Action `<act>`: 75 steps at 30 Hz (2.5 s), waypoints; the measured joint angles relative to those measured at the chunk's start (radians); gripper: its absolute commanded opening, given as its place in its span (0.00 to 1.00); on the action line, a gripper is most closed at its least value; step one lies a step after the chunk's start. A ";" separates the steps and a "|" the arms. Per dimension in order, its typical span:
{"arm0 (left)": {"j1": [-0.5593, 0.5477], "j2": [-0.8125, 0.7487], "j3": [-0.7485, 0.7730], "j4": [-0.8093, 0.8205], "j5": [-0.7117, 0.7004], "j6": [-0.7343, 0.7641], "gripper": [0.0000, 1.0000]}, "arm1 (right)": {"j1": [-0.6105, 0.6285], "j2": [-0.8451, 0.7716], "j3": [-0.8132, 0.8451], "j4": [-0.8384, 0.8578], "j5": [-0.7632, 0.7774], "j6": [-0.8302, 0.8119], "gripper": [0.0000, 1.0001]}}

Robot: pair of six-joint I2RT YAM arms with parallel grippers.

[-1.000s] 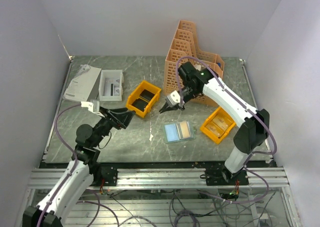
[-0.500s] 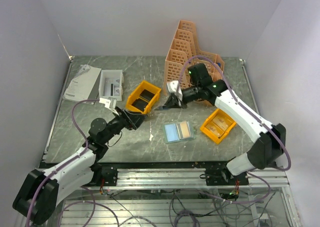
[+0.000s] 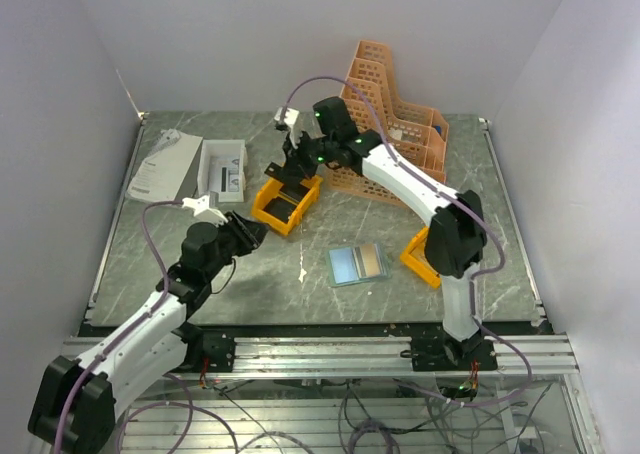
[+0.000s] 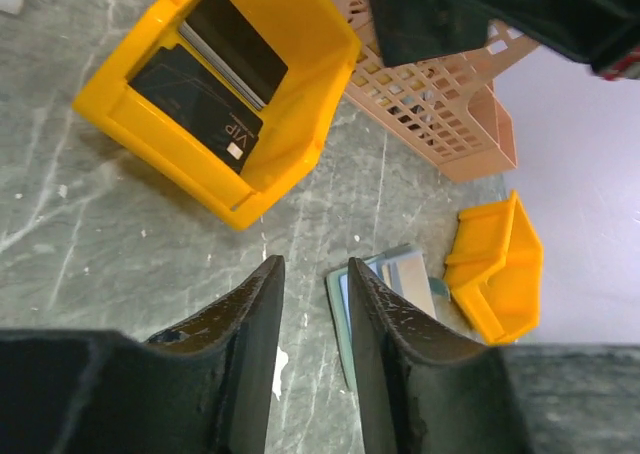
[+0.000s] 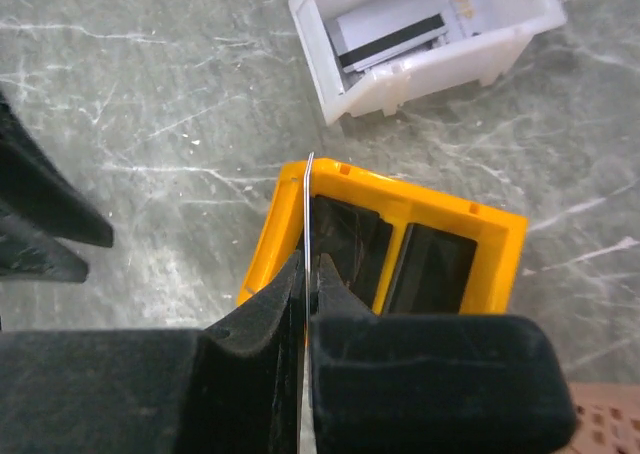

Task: Put the credit cards into the card holder
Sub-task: Pick up the credit card from the storage box, then place the credit card in the storage box.

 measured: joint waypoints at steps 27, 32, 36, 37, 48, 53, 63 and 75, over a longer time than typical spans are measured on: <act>0.132 0.359 -0.037 0.894 0.426 -0.231 0.57 | -0.136 -0.101 -0.423 0.813 -0.517 1.077 0.00; 0.111 0.399 -0.008 0.937 0.424 -0.266 0.53 | -0.135 -0.101 -0.447 0.955 -0.531 1.234 0.00; 0.080 0.428 0.020 0.956 0.422 -0.279 0.48 | -0.132 -0.101 -0.455 1.020 -0.534 1.297 0.00; 0.072 0.436 0.028 0.960 0.420 -0.282 0.44 | -0.131 -0.101 -0.457 1.031 -0.536 1.308 0.00; 0.041 0.557 0.067 1.087 0.422 -0.338 0.07 | -0.122 -0.101 -0.479 1.088 -0.552 1.355 0.02; 0.037 0.592 0.072 1.142 0.432 -0.352 0.07 | -0.126 -0.101 -0.486 1.114 -0.558 1.373 0.24; 0.037 0.613 0.080 1.163 0.481 -0.352 0.07 | -0.103 -0.101 -0.486 1.126 -0.597 1.384 0.23; 0.037 0.652 0.086 1.224 0.508 -0.361 0.07 | -0.102 -0.097 -0.485 1.115 -0.601 1.381 0.13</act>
